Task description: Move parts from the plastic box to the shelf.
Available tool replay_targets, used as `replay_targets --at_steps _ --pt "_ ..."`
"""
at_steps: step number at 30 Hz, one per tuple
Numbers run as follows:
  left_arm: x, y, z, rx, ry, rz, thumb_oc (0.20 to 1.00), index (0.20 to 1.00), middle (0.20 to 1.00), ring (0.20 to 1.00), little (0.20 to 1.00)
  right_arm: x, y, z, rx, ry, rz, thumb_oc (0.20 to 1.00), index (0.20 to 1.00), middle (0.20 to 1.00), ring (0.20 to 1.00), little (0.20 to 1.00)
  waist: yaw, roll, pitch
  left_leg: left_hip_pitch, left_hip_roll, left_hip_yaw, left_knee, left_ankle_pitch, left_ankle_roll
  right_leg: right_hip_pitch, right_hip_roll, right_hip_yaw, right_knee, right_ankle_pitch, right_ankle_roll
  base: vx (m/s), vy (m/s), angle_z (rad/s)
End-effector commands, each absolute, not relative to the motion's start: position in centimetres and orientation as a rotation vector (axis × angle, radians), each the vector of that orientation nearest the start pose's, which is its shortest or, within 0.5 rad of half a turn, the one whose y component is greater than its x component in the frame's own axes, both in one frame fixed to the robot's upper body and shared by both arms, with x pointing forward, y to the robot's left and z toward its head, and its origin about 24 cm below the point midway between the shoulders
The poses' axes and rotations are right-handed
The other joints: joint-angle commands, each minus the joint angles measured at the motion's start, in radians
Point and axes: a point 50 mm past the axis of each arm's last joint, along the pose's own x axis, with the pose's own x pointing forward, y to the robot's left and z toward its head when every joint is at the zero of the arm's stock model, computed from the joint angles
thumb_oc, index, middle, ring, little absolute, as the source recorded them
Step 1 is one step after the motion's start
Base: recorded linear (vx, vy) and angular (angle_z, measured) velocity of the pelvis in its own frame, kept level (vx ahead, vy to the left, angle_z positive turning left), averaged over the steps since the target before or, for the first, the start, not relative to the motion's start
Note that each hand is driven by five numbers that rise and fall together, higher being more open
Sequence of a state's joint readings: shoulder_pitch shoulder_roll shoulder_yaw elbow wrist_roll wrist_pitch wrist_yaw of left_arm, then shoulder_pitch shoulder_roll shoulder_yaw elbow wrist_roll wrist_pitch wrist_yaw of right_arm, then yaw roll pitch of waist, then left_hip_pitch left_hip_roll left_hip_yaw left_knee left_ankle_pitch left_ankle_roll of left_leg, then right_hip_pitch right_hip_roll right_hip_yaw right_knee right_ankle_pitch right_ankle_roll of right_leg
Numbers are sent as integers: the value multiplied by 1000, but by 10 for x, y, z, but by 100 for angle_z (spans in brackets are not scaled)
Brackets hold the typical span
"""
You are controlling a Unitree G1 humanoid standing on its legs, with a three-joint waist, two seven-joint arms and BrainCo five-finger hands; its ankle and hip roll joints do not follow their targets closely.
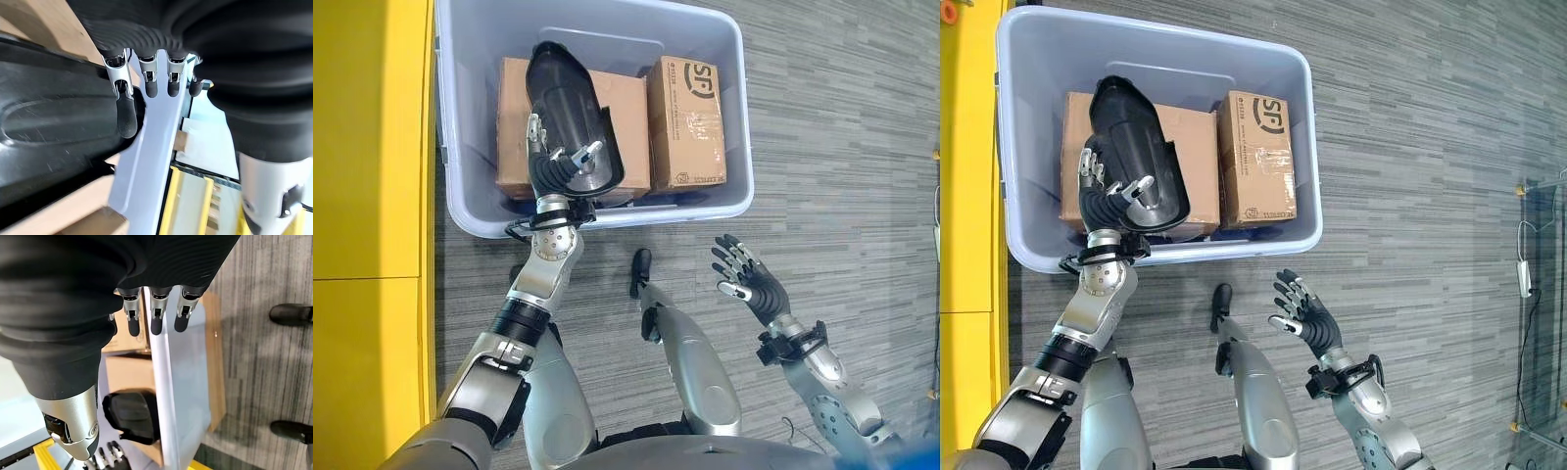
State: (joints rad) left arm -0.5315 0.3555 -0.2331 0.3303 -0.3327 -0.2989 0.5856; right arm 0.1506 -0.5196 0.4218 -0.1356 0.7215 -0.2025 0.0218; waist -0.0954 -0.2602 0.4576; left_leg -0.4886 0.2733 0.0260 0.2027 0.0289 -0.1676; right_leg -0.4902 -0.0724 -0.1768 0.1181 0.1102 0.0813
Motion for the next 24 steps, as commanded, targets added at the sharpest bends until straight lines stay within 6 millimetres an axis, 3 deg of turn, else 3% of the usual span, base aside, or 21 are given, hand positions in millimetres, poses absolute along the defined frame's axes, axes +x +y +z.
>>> replay_targets --at_steps 1,14,20,24 --pt "336 191 172 -83 -564 408 1000 1000 1000 1000 1000 209 -149 65 306 -73 379 1000 1000 1000 1000 1000 6 -53 45 -31 -11 1 124 -86 54 70 -80 56 79 -51 91 0 0 0" --pt "336 228 161 -18 -503 584 1000 1000 1000 1000 1000 208 -148 64 308 -66 388 1000 1000 1000 1000 1000 10 -63 50 -41 -9 -2 129 -86 53 65 -77 52 87 -51 89 0 0 0" --pt "334 229 159 -14 -500 586 1000 1000 1000 1000 1000 208 -149 65 303 -68 387 1000 1000 1000 1000 1000 13 -62 52 -45 -9 -5 131 -86 54 64 -77 50 87 -52 88 0 0 0" --pt "338 233 153 82 -458 597 1000 1000 1000 1000 1000 208 -149 65 301 -67 395 1000 1000 1000 1000 1000 10 -64 55 -50 -11 -5 133 -84 54 58 -75 49 93 -54 88 0 0 0"
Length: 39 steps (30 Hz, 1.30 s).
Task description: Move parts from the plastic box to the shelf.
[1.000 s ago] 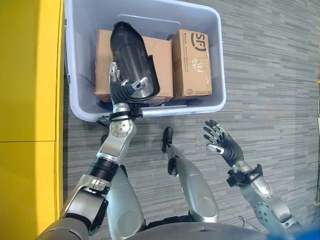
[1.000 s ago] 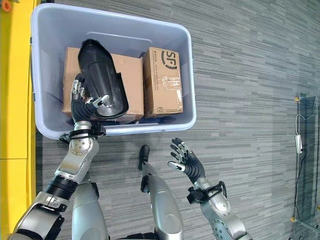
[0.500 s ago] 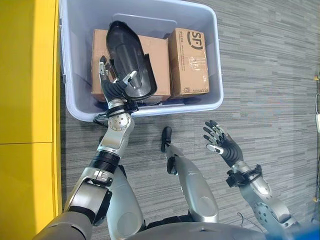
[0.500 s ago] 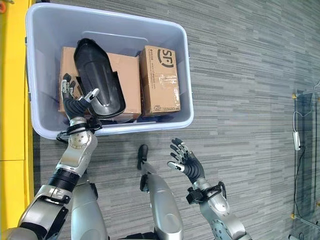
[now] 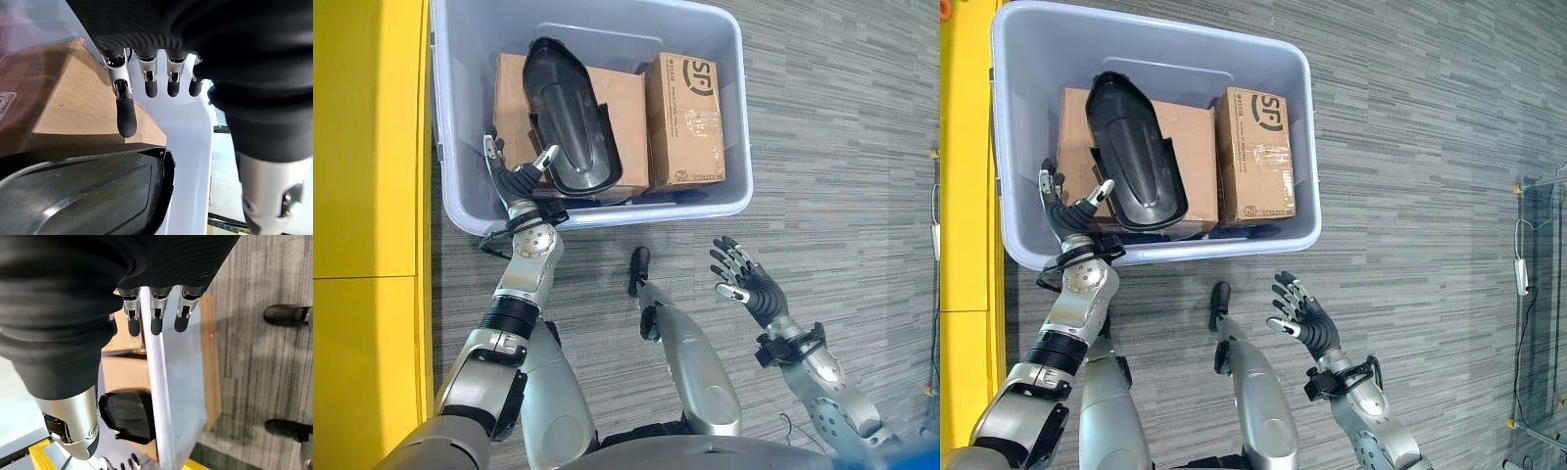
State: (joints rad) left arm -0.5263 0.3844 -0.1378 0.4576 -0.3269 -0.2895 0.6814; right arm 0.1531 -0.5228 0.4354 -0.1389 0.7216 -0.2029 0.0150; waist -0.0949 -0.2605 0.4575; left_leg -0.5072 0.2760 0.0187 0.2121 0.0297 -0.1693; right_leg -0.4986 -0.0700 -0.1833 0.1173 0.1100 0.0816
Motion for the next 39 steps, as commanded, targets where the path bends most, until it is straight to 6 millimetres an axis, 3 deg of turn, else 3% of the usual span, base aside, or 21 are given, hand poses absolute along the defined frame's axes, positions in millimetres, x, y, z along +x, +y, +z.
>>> replay_targets --at_steps 1,11,17,20,24,25,27,29,33,39 --pt "339 234 151 102 -447 599 1000 1000 1000 1000 1000 208 -149 65 301 -66 396 1000 1000 1000 1000 1000 8 -65 55 -32 -13 2 124 -84 55 65 -76 56 93 -53 88 0 0 0" --pt "362 249 127 316 -238 612 1000 1000 1000 1000 1000 206 -153 66 286 -70 417 1000 1000 1000 1000 1000 -16 -78 55 -57 -3 1 137 -78 52 35 -68 63 105 -54 88 0 0 0" --pt "366 270 112 244 -83 705 1000 1000 1000 1000 1000 204 -155 68 278 -73 436 1000 1000 1000 1000 1000 -30 -89 55 -81 2 -3 146 -74 49 12 -61 64 110 -50 90 -2 0 -1" --pt "371 275 114 265 -27 709 1000 1000 1000 1000 1000 205 -156 72 260 -79 452 1000 1000 1000 1000 1000 -36 -91 62 -89 2 -4 145 -70 47 2 -59 65 115 -49 90 -7 2 -3" --pt "388 264 134 357 -4 609 1000 1000 1000 1000 1000 207 -158 73 243 -70 467 1000 1000 1000 1000 1000 -56 -99 62 -107 7 -4 154 -67 45 -15 -57 69 118 -43 92 -6 4 1" --pt "392 260 137 402 7 572 200 200 200 200 200 208 -159 72 234 -64 472 1000 1000 1000 1000 1000 -61 -100 62 -110 8 -5 156 -67 45 -19 -57 69 119 -41 92 -20 15 9" --pt "396 253 135 505 57 470 200 200 200 200 200 210 -162 75 227 -68 475 1000 1000 1000 1000 1000 -68 -96 62 -117 8 -5 159 -65 47 -26 -56 72 122 -39 93 -10 8 -12" --pt "404 243 147 615 48 395 200 200 200 200 200 209 -164 73 233 -56 474 1000 1000 1000 1000 1000 -74 -93 62 -123 7 -4 162 -65 48 -34 -57 74 124 -37 93 -6 1 4" --pt "408 232 147 696 85 312 200 200 200 200 200 205 -163 67 256 -22 485 1000 1000 1000 1000 1000 -79 -88 56 -126 8 -5 158 -66 48 -40 -56 74 123 -36 95 2 -10 10" --pt "401 243 124 688 193 309 200 200 200 200 200 201 -163 63 276 6 493 1000 1000 1000 1000 1000 -76 -74 39 -109 4 -4 151 -67 49 -21 -59 73 123 -40 96 19 -9 -3"
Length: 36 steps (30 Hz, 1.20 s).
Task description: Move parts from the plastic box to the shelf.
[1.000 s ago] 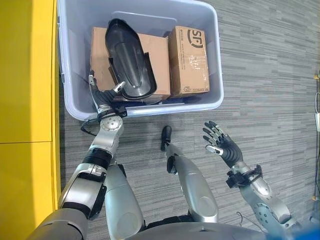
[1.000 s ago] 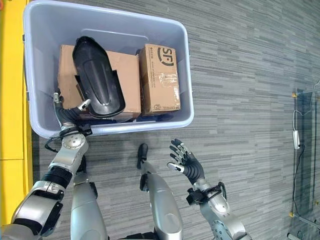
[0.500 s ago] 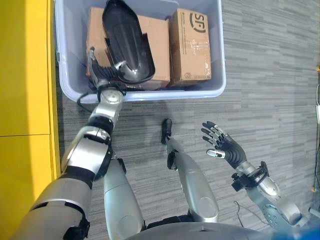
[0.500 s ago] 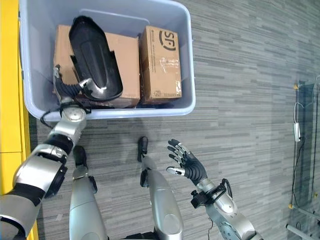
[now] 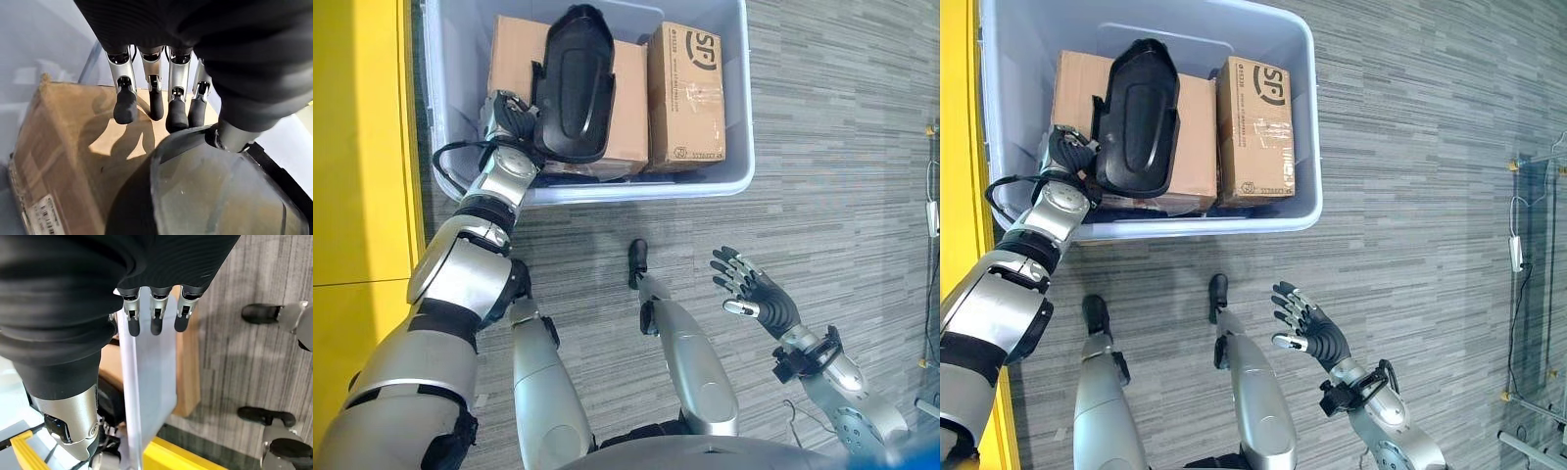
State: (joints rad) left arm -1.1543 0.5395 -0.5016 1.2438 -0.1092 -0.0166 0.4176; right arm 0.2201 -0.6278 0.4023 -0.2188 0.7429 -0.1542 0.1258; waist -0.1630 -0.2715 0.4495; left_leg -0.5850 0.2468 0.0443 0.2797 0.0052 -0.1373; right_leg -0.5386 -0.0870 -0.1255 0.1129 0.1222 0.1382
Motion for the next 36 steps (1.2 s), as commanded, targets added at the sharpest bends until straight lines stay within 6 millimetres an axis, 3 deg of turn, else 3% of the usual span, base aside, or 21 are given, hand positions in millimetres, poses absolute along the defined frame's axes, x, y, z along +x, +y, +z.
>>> replay_targets --at_steps 1,4,14,16,25,36 --pt "398 246 117 677 215 310 200 200 200 200 200 202 -163 62 278 8 491 1000 1000 1000 1000 1000 -5 -57 42 -22 31 -28 79 -43 17 24 -44 14 130 -53 39 29 8 -3" --pt "391 246 102 613 220 311 200 200 200 200 200 202 -161 61 284 11 486 1000 1000 1000 1000 1000 9 -35 31 10 22 -21 64 -43 19 53 -53 11 129 -56 41 37 14 -1" --pt "376 222 87 463 64 214 200 200 200 200 200 208 -157 57 282 4 451 1000 1000 1000 1000 1000 48 29 13 104 -6 -8 10 -32 26 133 -82 7 115 -62 40 18 20 0" --pt "369 214 87 508 11 136 200 200 200 200 200 211 -159 57 268 -4 436 1000 1000 1000 1000 1000 56 40 8 114 -19 -3 -10 -2 34 140 -93 5 103 -45 36 -32 31 2" --pt "321 200 73 65 -95 48 200 200 200 200 200 216 -159 55 258 -4 399 1000 1000 1000 1000 1000 93 110 -39 239 -37 9 -84 14 37 232 -120 0 84 -64 35 43 26 4" --pt "312 197 70 44 -102 23 200 200 200 200 200 219 -158 55 255 0 403 1000 1000 1000 1000 1000 92 137 -82 289 -39 19 -118 22 37 262 -122 4 71 -72 35 7 3 -1"
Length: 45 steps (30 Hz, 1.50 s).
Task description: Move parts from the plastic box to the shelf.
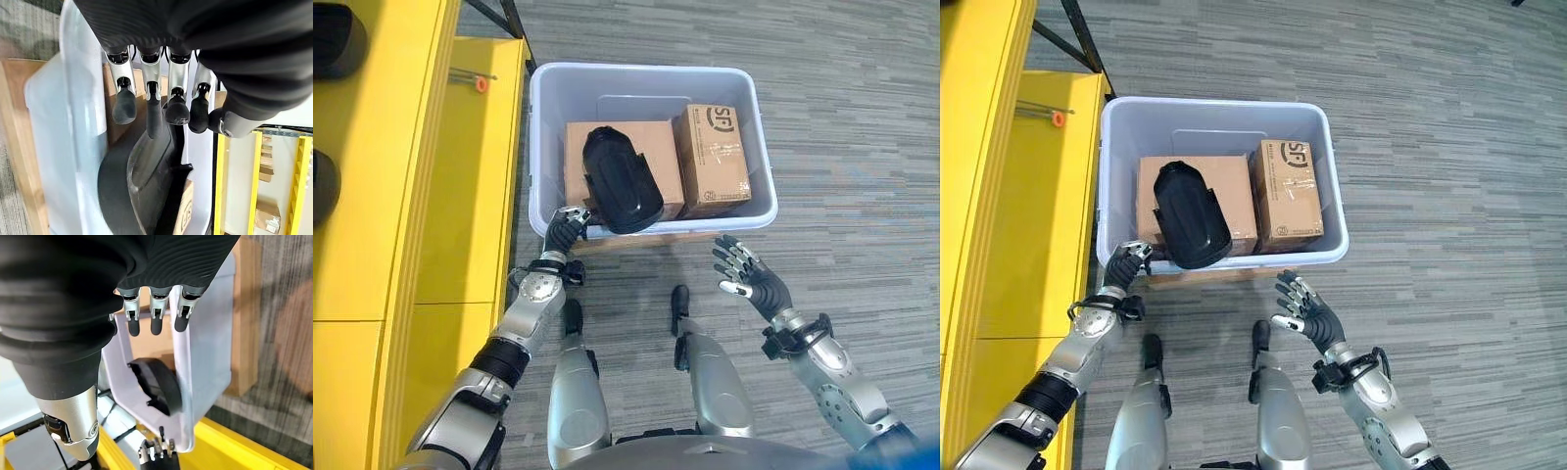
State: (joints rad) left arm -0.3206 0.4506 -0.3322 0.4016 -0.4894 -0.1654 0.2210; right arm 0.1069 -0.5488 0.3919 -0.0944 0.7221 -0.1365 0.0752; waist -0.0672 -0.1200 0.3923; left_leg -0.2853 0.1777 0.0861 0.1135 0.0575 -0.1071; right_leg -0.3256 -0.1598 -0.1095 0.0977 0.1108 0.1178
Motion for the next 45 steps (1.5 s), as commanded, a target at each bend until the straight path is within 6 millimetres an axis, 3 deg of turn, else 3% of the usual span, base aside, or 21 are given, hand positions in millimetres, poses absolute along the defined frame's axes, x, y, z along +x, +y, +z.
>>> replay_targets --at_steps 1,10,11,12,13,26,35,45 --pt "312 197 70 43 -99 25 200 200 200 200 200 219 -158 54 258 3 403 1000 1000 1000 1000 1000 -4 -14 -28 -9 30 -22 49 -31 7 50 -49 -12 88 -62 55 0 0 0" --pt "311 184 74 1 -123 -22 200 200 200 200 200 219 -158 53 258 6 396 1000 1000 1000 1000 1000 -13 -4 -49 -11 30 -19 54 -33 8 49 -49 -6 90 -65 55 2 1 -2" --pt "310 180 81 -22 -151 -34 837 837 837 837 837 218 -157 53 262 9 396 1000 1000 1000 1000 1000 -14 -2 -53 -11 32 -20 56 -34 8 49 -48 -3 91 -66 54 0 0 0" --pt "310 180 81 -22 -151 -34 837 837 837 837 837 218 -157 53 262 9 396 1000 1000 1000 1000 1000 -14 -2 -53 -11 32 -20 56 -34 8 49 -48 -3 91 -66 54 0 0 0" --pt "310 178 86 -31 -177 -38 1000 1000 1000 1000 1000 218 -158 52 259 13 390 1000 1000 1000 1000 1000 -14 -2 -56 -11 31 -20 57 -34 8 49 -48 -2 92 -67 54 0 0 0" --pt "328 148 125 -307 -302 -25 1000 1000 1000 1000 1000 219 -149 54 287 9 402 1000 1000 1000 1000 1000 -34 -2 -41 -18 39 -9 51 -21 4 24 -35 13 101 -67 48 -4 -2 -1" --pt "331 156 124 -374 -294 37 1000 1000 1000 1000 1000 217 -150 53 277 12 390 1000 1000 1000 1000 1000 -41 -1 -37 -18 39 -3 42 -13 1 18 -31 15 99 -66 46 -2 -4 -1" --pt "336 166 121 -285 -291 153 1000 1000 1000 1000 1000 216 -150 53 278 14 385 1000 1000 1000 1000 1000 -47 -5 -23 -30 40 1 44 -11 0 5 -29 18 100 -63 43 -8 -7 -4"
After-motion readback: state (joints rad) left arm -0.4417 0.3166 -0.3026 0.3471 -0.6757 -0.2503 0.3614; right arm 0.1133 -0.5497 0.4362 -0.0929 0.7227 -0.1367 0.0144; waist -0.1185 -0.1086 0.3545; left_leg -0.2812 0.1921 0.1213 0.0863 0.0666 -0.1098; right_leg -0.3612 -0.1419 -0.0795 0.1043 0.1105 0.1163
